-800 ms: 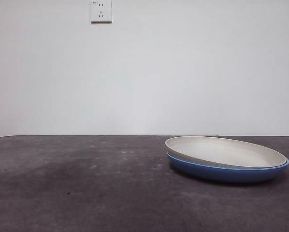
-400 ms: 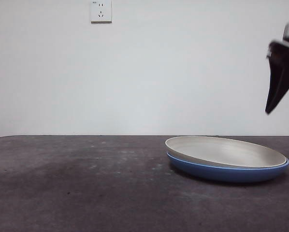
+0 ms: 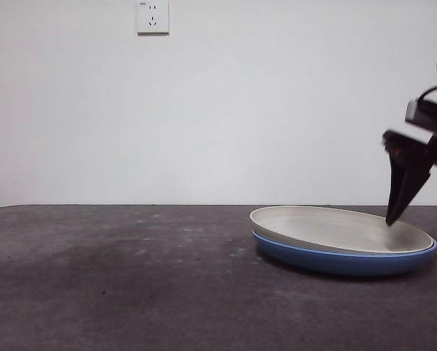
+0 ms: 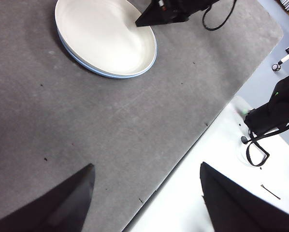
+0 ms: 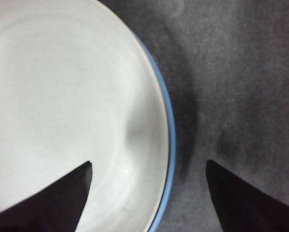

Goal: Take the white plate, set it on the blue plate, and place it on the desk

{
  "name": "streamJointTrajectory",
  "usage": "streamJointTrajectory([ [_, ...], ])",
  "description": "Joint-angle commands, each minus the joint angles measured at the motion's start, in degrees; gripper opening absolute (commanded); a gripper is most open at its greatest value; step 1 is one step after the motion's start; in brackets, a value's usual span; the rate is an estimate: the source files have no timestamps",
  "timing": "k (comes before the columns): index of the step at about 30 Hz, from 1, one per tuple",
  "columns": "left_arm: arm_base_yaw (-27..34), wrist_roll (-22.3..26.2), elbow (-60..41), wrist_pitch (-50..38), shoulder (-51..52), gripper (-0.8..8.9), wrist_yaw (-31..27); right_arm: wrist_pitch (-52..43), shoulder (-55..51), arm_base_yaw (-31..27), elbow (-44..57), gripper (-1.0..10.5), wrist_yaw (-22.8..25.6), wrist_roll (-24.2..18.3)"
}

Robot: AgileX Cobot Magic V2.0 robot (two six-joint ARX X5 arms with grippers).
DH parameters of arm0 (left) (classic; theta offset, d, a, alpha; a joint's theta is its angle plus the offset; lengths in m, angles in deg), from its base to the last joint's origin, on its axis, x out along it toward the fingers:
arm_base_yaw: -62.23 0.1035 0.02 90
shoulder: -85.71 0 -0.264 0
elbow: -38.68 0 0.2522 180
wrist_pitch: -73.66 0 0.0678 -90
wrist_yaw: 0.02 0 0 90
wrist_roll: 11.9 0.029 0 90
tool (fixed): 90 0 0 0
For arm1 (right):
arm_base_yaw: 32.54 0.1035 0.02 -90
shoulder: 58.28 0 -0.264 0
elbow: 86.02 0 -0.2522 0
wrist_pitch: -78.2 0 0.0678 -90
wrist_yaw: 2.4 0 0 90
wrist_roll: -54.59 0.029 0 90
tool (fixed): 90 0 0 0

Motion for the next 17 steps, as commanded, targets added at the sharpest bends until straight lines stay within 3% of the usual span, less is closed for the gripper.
streamJointTrajectory([
  [1,-0.3,0.8,0.6,-0.5,-0.1,3.43,0.1,-1.9,2.7,0.1,-0.4,3.6,-0.2,0.5],
  [9,-0.3,0.8,0.6,-0.6,-0.1,3.43,0.1,-3.8,3.7,0.1,-0.4,1.1,0.2,0.4],
  [17,-0.3,0.8,0.6,-0.8,-0.1,3.43,0.1,-3.4,3.7,-0.1,-0.4,0.1,2.7,0.7],
])
